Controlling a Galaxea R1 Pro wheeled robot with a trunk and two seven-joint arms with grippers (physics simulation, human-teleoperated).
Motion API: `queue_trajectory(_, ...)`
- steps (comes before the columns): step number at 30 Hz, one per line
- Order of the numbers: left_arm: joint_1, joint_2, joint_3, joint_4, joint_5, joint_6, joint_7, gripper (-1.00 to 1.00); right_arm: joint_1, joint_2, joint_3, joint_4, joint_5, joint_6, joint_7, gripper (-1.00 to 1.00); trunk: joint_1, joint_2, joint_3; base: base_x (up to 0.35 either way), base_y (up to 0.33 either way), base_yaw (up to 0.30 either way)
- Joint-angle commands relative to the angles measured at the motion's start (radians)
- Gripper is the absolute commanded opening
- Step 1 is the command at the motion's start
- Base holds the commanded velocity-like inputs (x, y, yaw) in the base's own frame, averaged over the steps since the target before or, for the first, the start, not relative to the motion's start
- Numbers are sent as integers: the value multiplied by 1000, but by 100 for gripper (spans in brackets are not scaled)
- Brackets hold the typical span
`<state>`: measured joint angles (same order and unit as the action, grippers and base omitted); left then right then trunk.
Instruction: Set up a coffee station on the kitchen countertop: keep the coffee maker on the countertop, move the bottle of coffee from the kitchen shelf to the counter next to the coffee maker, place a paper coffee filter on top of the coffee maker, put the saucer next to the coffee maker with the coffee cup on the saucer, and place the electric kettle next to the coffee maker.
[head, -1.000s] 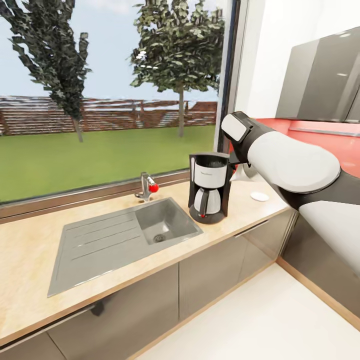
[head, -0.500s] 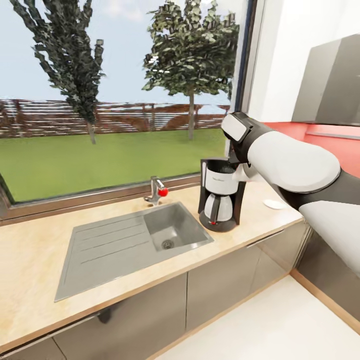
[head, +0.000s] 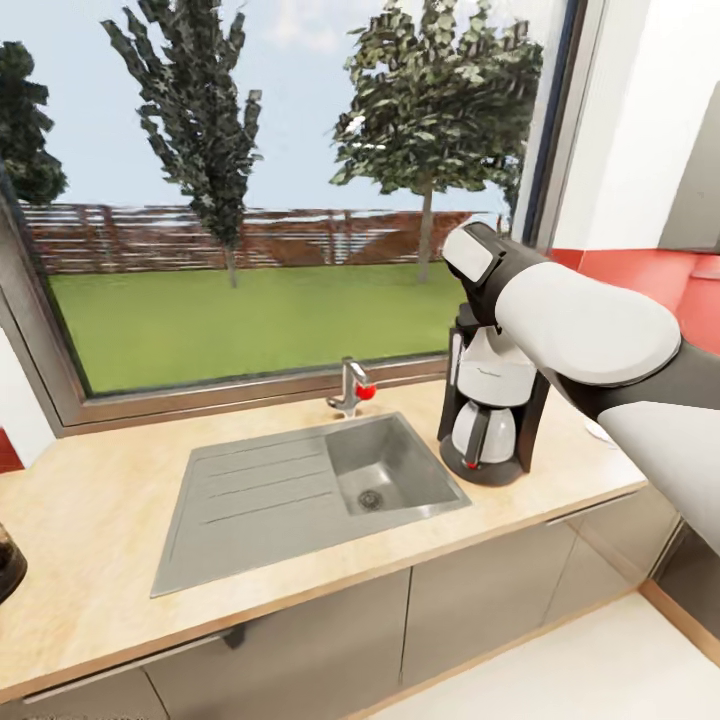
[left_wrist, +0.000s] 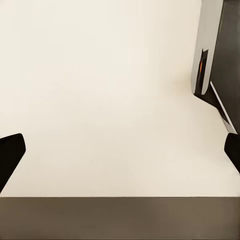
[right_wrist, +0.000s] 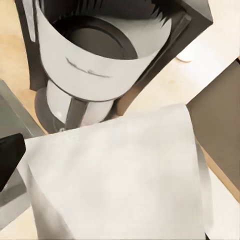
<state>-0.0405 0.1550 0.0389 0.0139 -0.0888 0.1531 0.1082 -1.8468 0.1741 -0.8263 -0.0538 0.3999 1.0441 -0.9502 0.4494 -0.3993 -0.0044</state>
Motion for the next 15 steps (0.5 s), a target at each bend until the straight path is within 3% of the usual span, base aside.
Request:
queue_trajectory(1,-1,0,4,1,-9,2,2,100,0,0,-9,-1,3,3,-4,-100,1,-1,0,117,0,263)
queue_trajectory(6,-1,0,4,1,-9,1,2,100,0,0,-8,-16,6,3,-4,-100,1,-1,2,117,0,228)
queue_trajectory(15,-1,0,3,1,-9,0,2,100,0,0,-4,-65,20,3,-7,-100,1,-1,3,118,-1,18)
